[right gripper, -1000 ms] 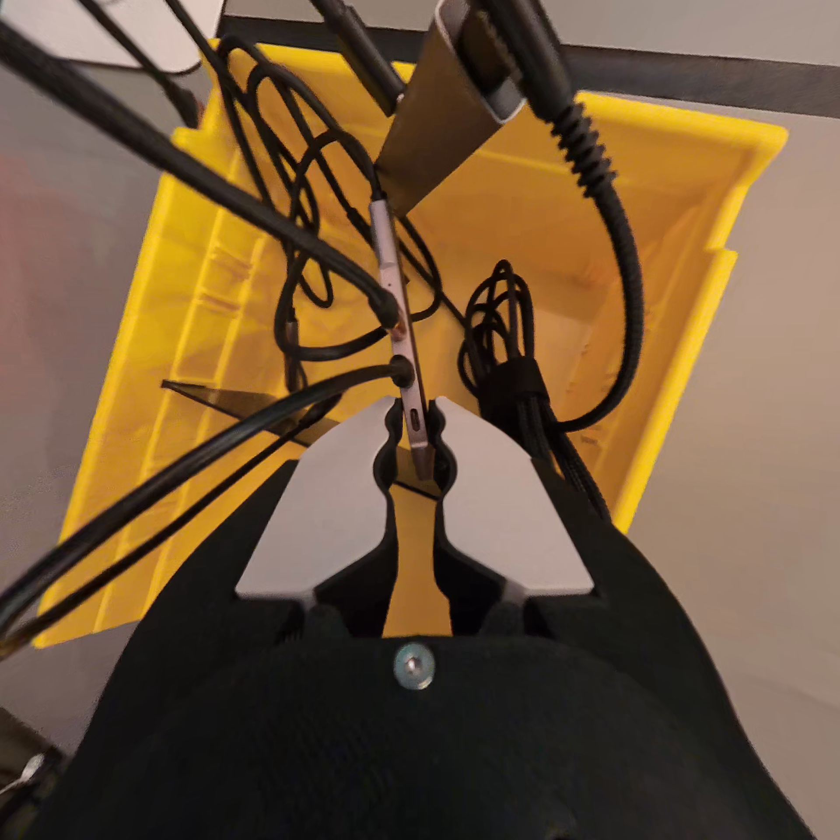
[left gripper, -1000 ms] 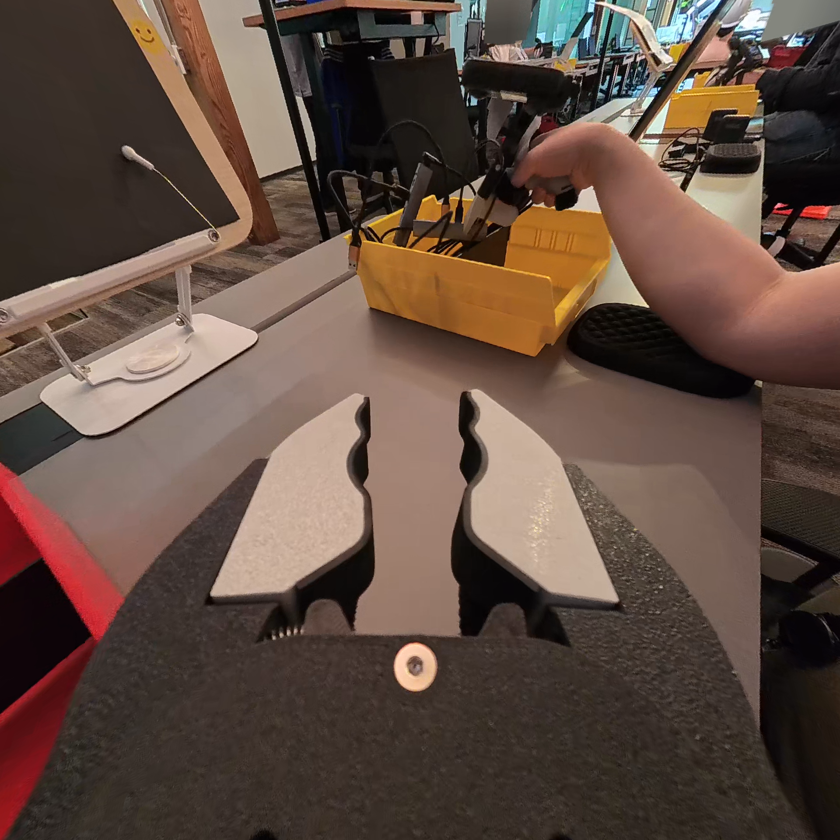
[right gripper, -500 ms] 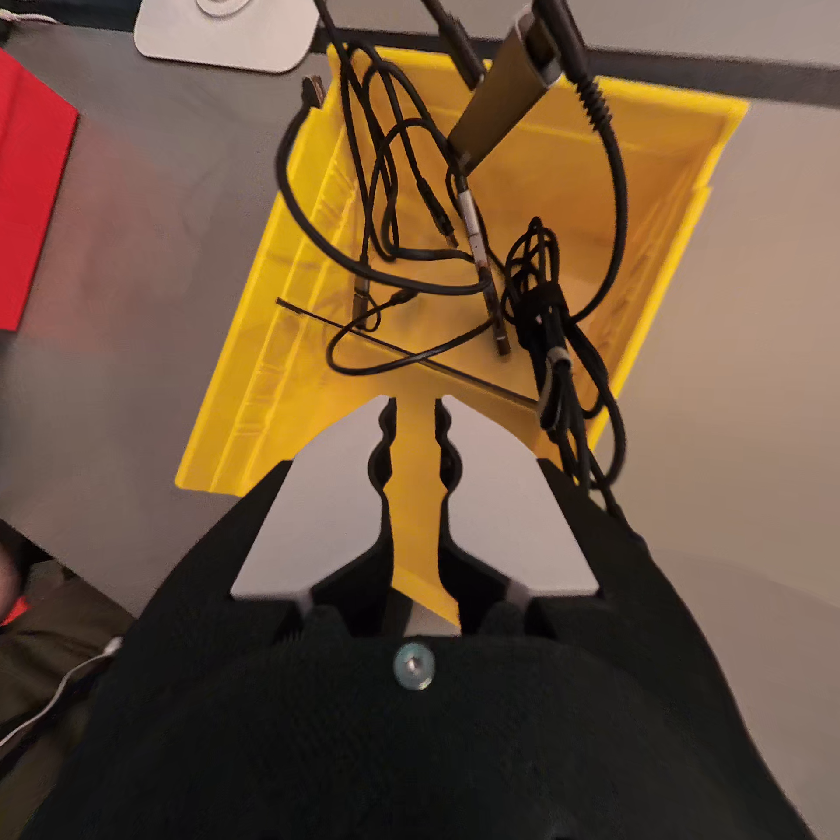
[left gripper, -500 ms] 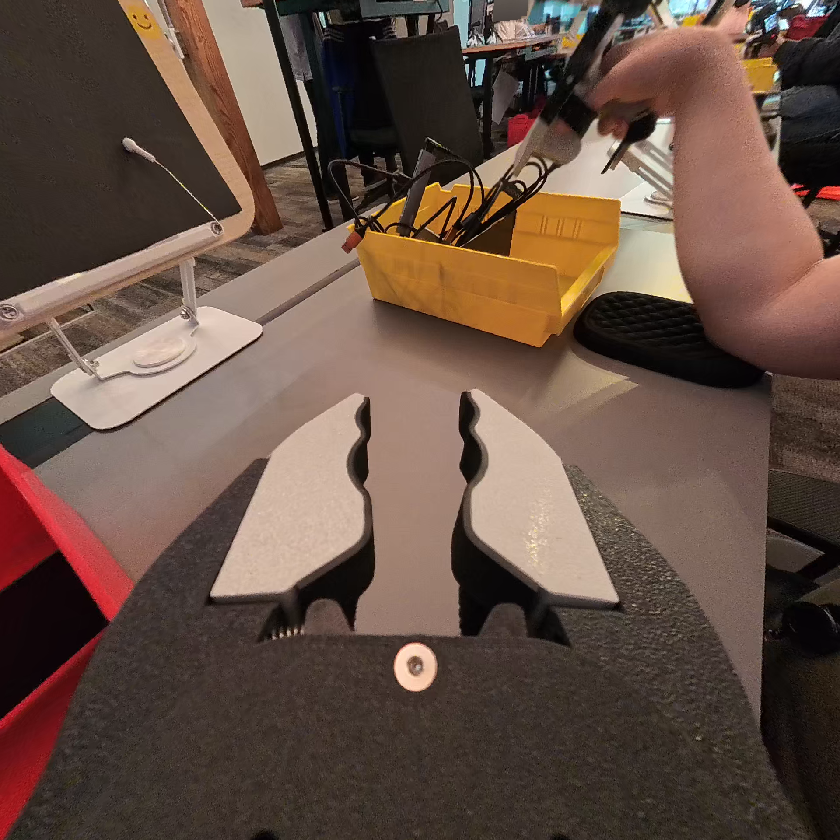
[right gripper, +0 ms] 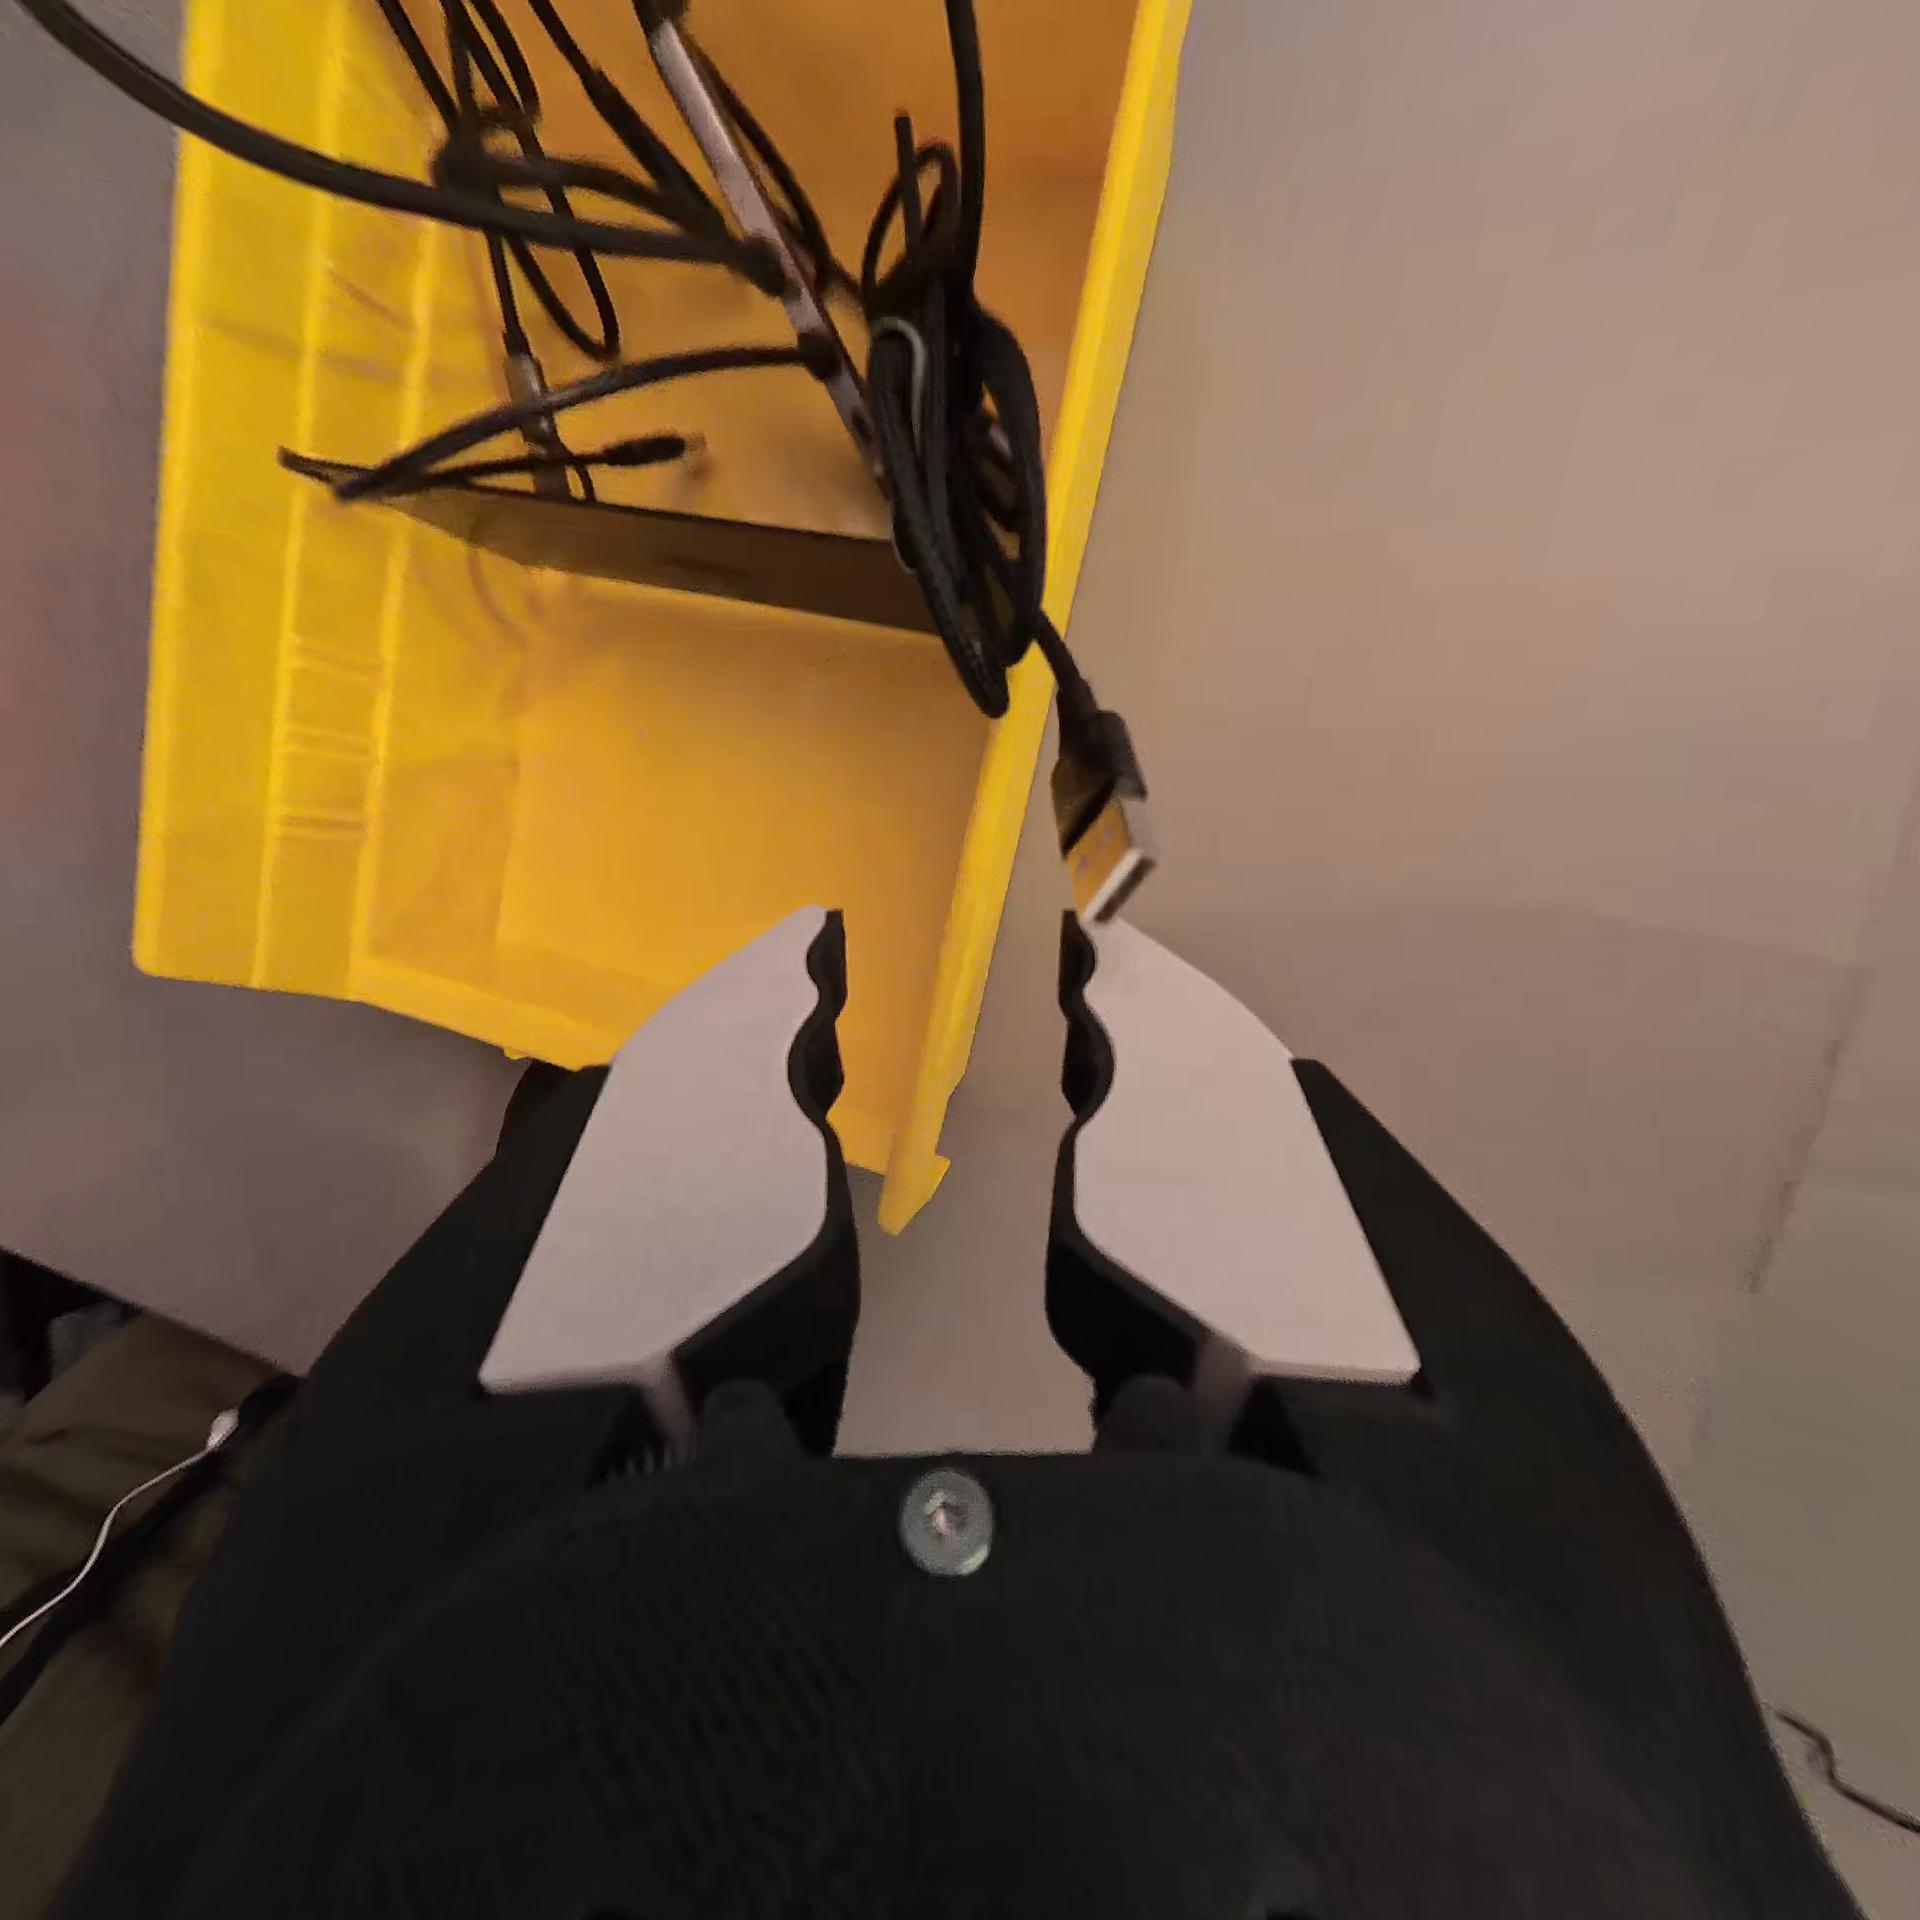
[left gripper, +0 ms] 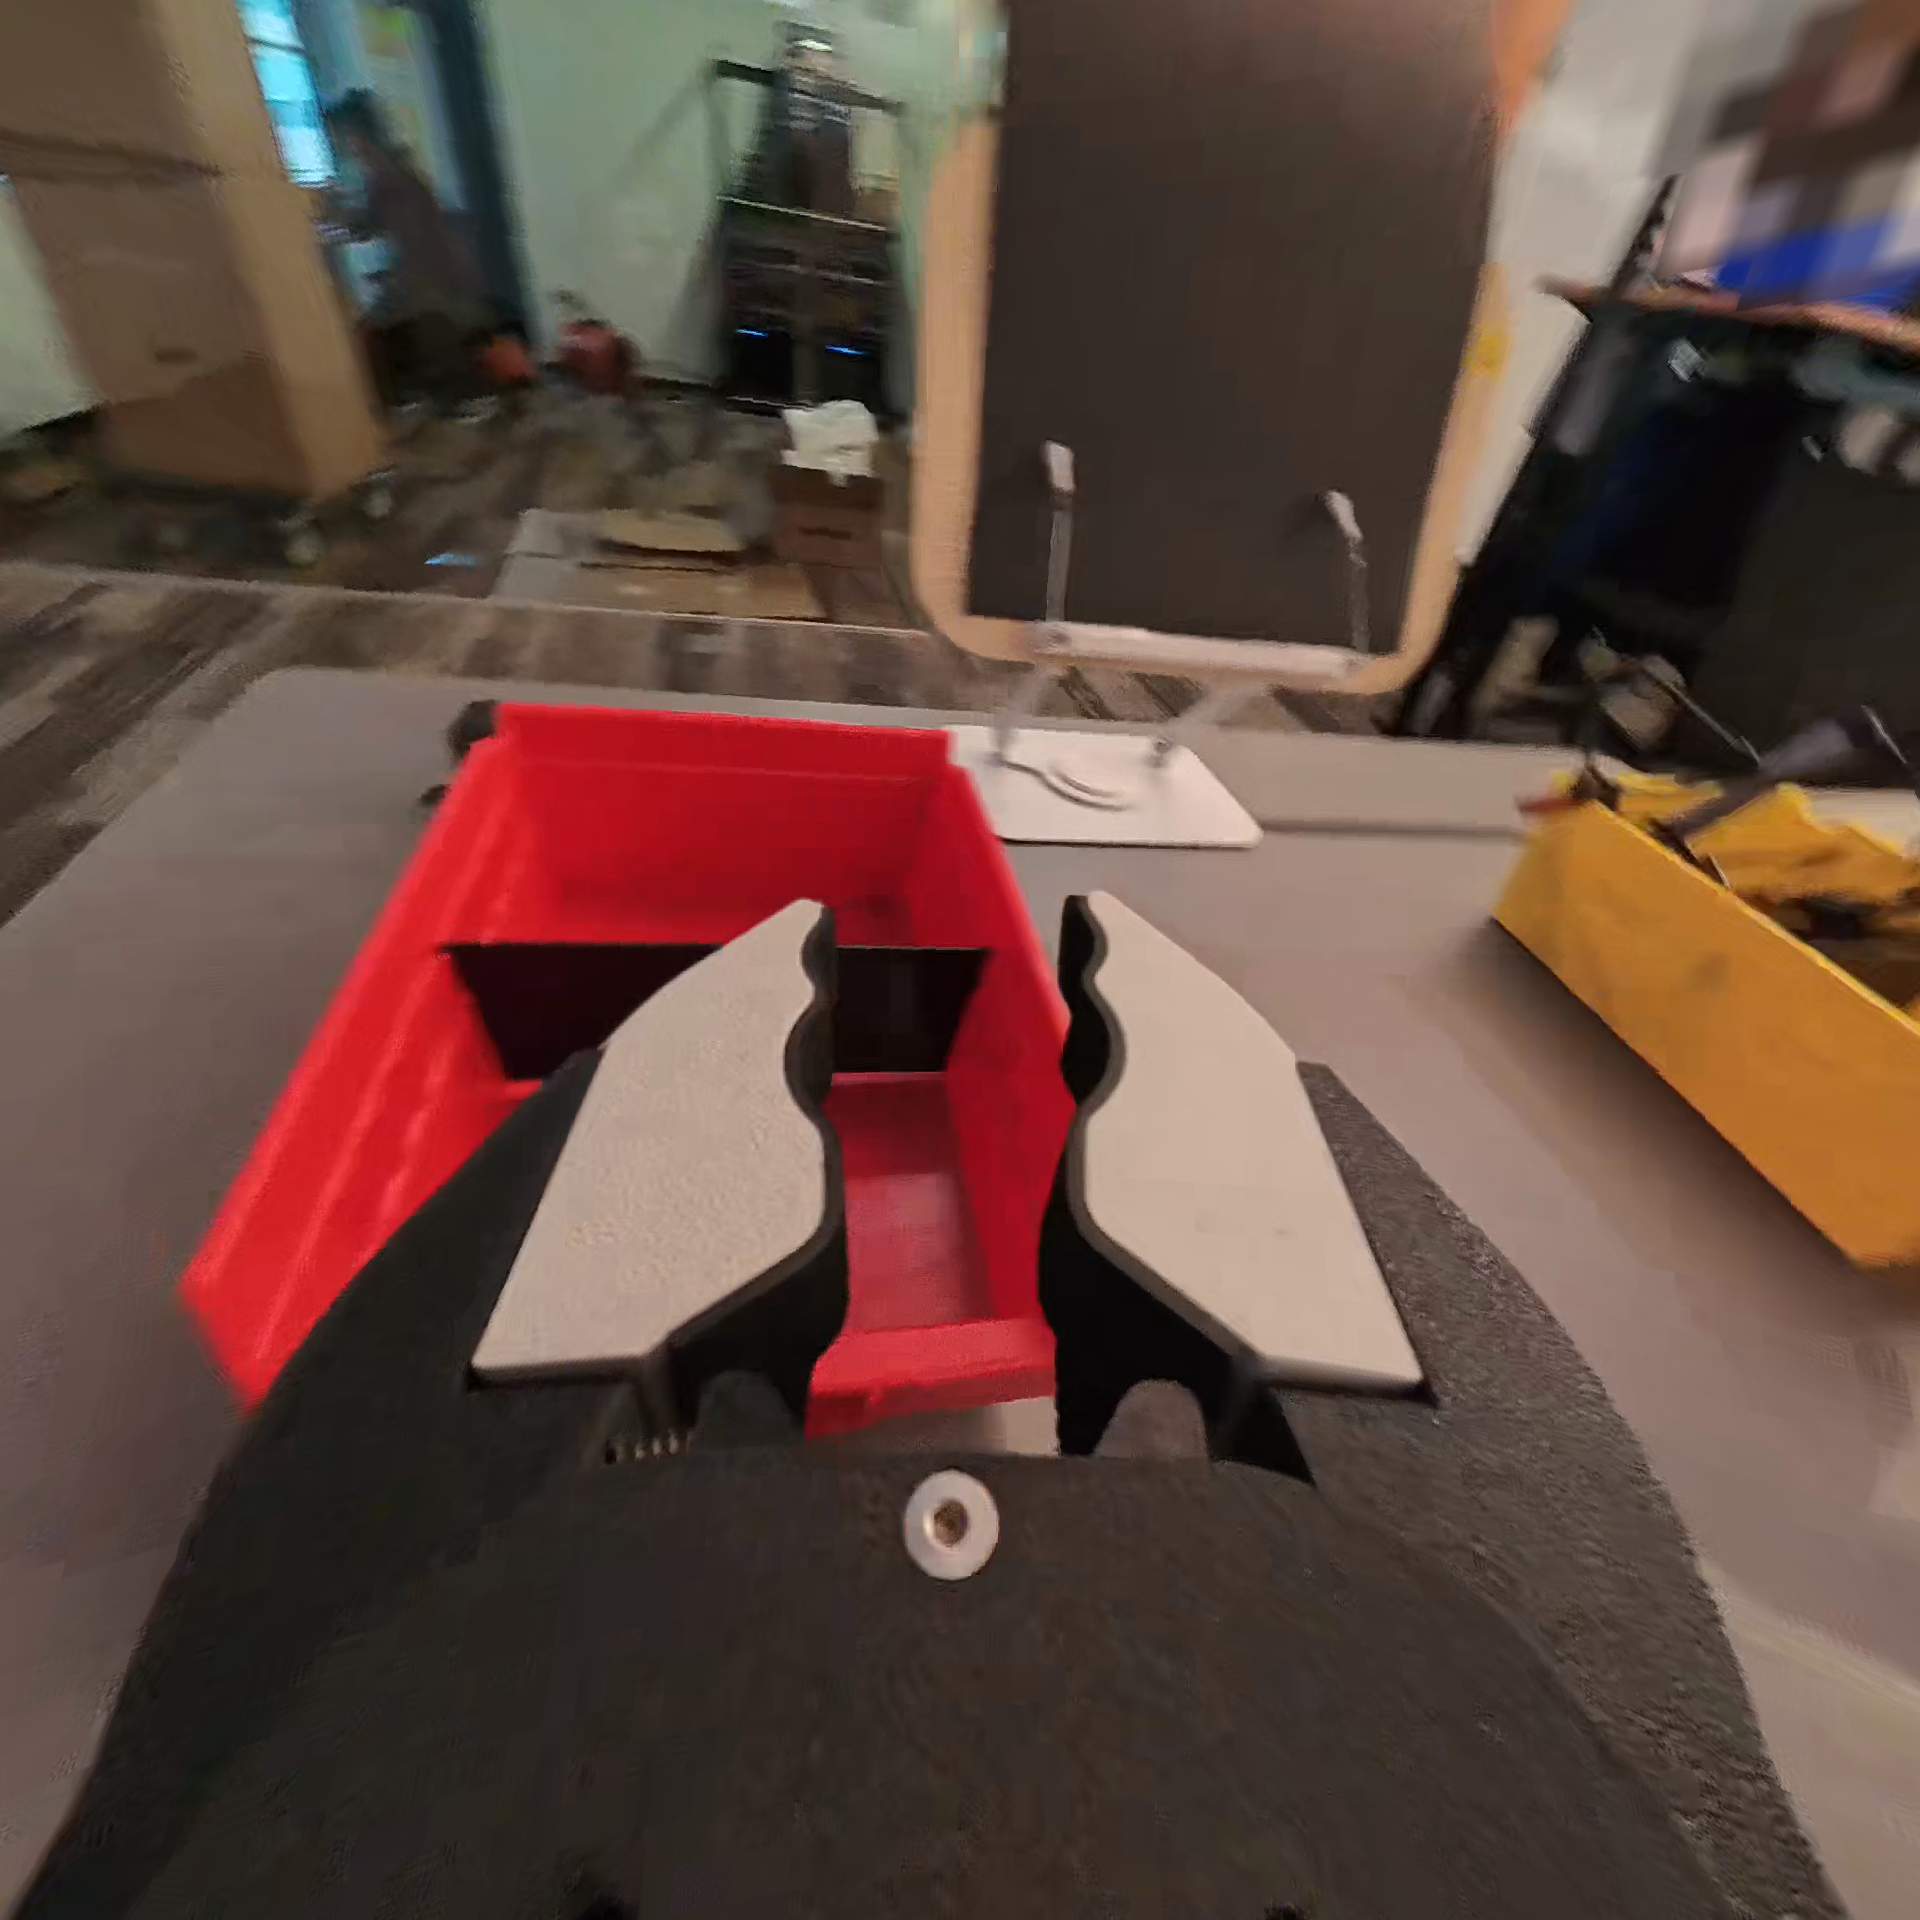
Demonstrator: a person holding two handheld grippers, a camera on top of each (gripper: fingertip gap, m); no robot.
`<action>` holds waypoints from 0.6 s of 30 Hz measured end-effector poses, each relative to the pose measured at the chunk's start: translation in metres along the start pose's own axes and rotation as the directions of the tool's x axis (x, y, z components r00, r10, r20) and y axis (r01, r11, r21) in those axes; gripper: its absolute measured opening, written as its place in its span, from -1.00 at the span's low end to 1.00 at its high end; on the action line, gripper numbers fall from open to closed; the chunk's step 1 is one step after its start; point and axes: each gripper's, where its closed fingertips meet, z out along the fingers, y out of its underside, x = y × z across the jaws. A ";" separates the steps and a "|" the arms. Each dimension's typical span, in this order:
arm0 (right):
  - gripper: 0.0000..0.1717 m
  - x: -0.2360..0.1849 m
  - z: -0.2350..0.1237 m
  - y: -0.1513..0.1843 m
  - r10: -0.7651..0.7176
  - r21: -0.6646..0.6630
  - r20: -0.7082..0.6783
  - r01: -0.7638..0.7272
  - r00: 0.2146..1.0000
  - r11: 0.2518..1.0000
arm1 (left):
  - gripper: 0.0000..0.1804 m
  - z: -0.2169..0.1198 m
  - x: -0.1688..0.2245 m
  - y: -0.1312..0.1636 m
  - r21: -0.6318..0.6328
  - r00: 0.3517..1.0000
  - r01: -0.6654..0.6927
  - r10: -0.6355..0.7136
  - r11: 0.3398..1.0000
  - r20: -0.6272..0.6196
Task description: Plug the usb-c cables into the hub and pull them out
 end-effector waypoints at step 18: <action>-0.86 0.004 0.057 0.024 -0.006 -0.305 0.025 0.014 1.000 0.952 | -0.41 0.001 -0.146 0.076 -0.318 0.896 0.014 0.130 0.948 0.426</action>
